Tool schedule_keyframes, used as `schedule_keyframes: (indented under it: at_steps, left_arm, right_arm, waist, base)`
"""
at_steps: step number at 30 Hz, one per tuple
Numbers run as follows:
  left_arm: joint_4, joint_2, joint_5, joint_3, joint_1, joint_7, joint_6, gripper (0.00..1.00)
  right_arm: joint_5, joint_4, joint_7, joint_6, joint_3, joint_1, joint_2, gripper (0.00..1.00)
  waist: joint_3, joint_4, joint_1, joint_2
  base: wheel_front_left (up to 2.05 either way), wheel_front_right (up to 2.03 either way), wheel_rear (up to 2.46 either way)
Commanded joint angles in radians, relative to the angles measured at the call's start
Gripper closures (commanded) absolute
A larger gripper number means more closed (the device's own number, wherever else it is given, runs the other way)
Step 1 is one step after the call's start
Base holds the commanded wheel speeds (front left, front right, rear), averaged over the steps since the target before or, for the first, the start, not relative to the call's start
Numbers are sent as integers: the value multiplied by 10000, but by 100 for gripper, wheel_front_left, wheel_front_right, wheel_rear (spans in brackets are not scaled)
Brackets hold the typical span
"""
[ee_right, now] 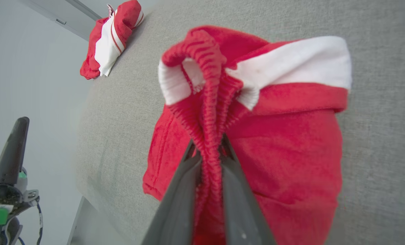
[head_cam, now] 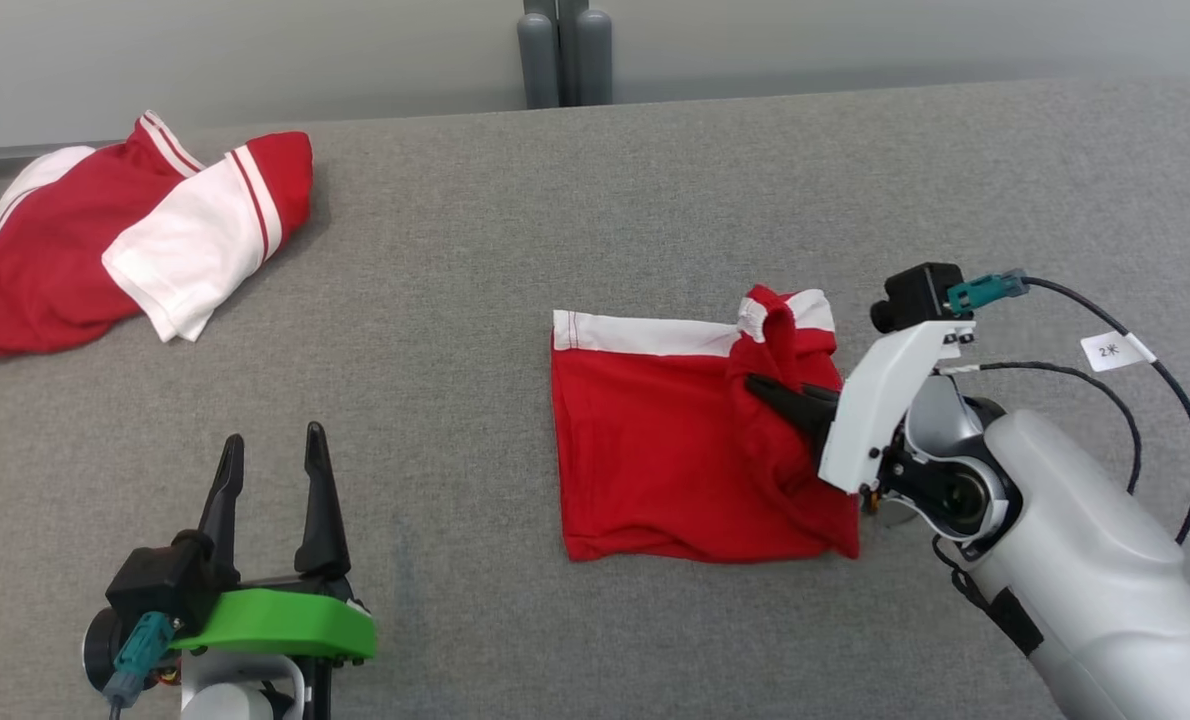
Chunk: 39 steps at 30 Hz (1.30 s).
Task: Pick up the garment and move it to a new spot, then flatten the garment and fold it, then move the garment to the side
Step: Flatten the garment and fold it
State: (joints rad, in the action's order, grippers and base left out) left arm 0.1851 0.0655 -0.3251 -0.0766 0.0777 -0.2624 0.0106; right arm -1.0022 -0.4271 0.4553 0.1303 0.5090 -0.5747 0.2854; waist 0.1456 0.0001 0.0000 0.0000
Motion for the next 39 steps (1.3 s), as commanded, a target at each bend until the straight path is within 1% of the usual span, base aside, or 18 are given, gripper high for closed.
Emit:
schedule_keyframes:
  at_steps: [1, 5, 10, 16, 17, 18, 19, 21, 24, 29, 32, 36, 39]
  left_arm:
    - [17, -23, -48, -11, 186, -34, 41, 0]
    - [52, -53, -99, -71, 245, -32, 75, 0]
    - [144, -98, -168, -184, 283, -34, 109, 0]
    - [254, -132, -240, -385, 331, -32, 93, 0]
    - [261, -134, -247, -392, 329, -34, 80, 0]
    - [270, -136, -247, -407, 323, -32, 74, 0]
    - [282, -140, -268, -424, 306, -34, 68, 0]
    - [294, -142, -321, -465, 271, -32, 46, 0]
    - [274, -145, -419, -548, 198, -32, -4, 0]
    - [251, -146, -459, -624, 121, -32, -73, 0]
    - [273, -145, -404, -641, 132, -32, -85, 0]
    - [300, -143, -259, -617, 264, -34, -51, 0]
    - [314, -138, -61, -581, 439, -34, 13, 0]
  right_arm:
    - [-81, -104, -73, 7, 85, -181, -174, 100]
    - [-92, -517, -80, 7, 292, -482, -672, 100]
    - [79, -1391, -126, 7, 354, -861, -1267, 100]
    - [517, -2609, -370, 7, 339, -1329, -1703, 100]
    - [562, -2810, -432, 7, 310, -1408, -1789, 65]
    - [576, -3001, -476, 7, 265, -1462, -1853, 51]
    - [583, -3210, -532, 7, 217, -1533, -1928, 0]
    - [595, -3416, -633, 7, 194, -1665, -2042, 0]
    - [261, -3588, -767, 7, 75, -1754, -2213, 0]
    - [-184, -3329, -1005, 7, 166, -1875, -2306, 0]
    - [14, -3128, -1451, 7, 323, -1977, -2315, 0]
    - [601, -2805, -2464, 7, 555, -2094, -1885, 0]
    - [1196, -2619, -3459, 7, 698, -2107, -1490, 0]
  waist:
    - [32, 121, 0, 0]
    - [82, 375, 0, 0]
    - [102, 729, 0, 0]
    - [72, 1116, 0, 0]
    - [62, 1165, 0, 0]
    - [54, 1200, 0, 0]
    - [43, 1234, 0, 0]
    - [26, 1280, 0, 0]
    - [-12, 1322, 0, 0]
    - [-46, 1259, 0, 0]
    - [-55, 1150, 0, 0]
    - [-83, 934, 0, 0]
    - [-153, 732, 0, 0]
  base:
    - [0, 0, 0]
    - [0, 0, 0]
    - [0, 0, 0]
    - [0, 0, 0]
    - [0, 0, 0]
    - [0, 0, 0]
    - [0, 0, 0]
    - [0, 0, 0]
    - [0, 0, 0]
    - [0, 0, 0]
    - [0, 0, 0]
    - [0, 0, 0]
    - [0, 0, 0]
